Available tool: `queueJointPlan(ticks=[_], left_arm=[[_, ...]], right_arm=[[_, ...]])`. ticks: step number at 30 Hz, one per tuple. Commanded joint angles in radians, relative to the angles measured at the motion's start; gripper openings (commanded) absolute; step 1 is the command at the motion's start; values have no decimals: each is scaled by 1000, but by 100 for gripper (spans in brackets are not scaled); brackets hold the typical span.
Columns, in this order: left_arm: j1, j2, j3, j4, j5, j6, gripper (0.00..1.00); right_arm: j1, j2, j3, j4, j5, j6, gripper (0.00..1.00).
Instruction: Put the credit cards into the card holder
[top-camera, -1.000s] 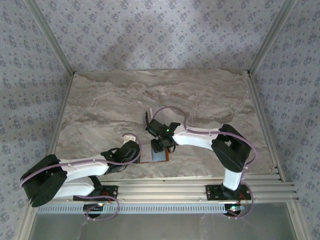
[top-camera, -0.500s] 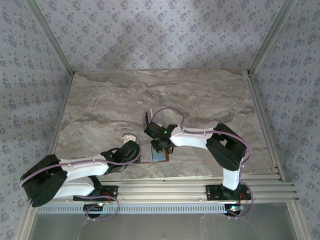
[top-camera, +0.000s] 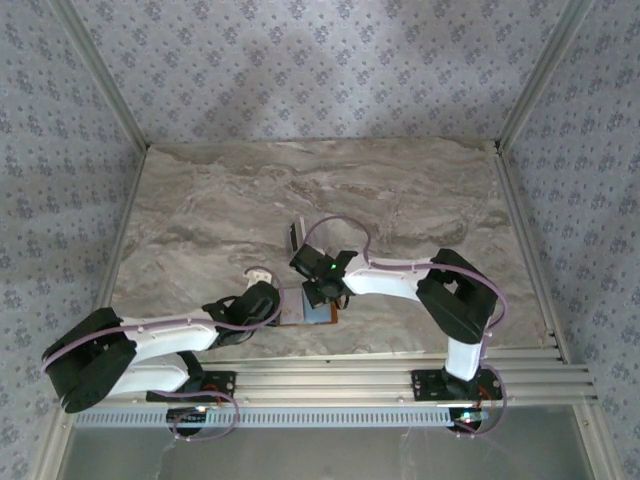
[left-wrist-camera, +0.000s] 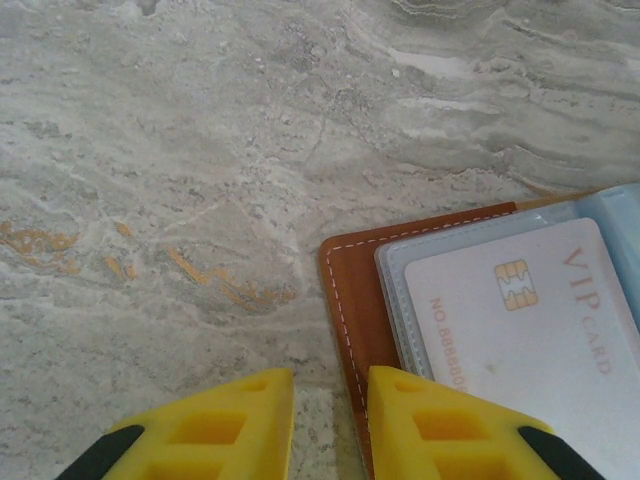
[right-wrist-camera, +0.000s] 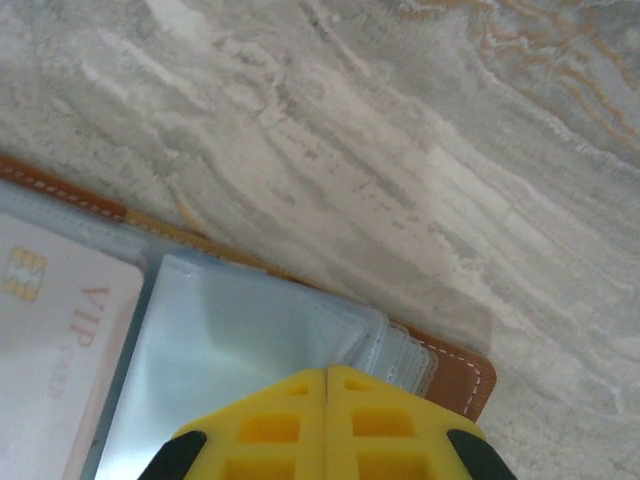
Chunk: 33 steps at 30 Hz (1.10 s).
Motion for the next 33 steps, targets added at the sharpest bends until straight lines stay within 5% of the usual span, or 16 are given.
queueJointPlan(ticks=[1,15,25,33], left_arm=[[-3,16,-17,9,22,-15,26],[-3,13,-25,24,31,-23,26],[-3,4,-26,25,35,-23,27],[5,4,-31,40,52,-26,27]], right_arm=[[10,-57,-21,33,-106,-11,0],[11,-28,-25,150,-310,-2,1],[14,-55,-67,207,-317,73,45],[43,-69,-114,230,-289,134,56]])
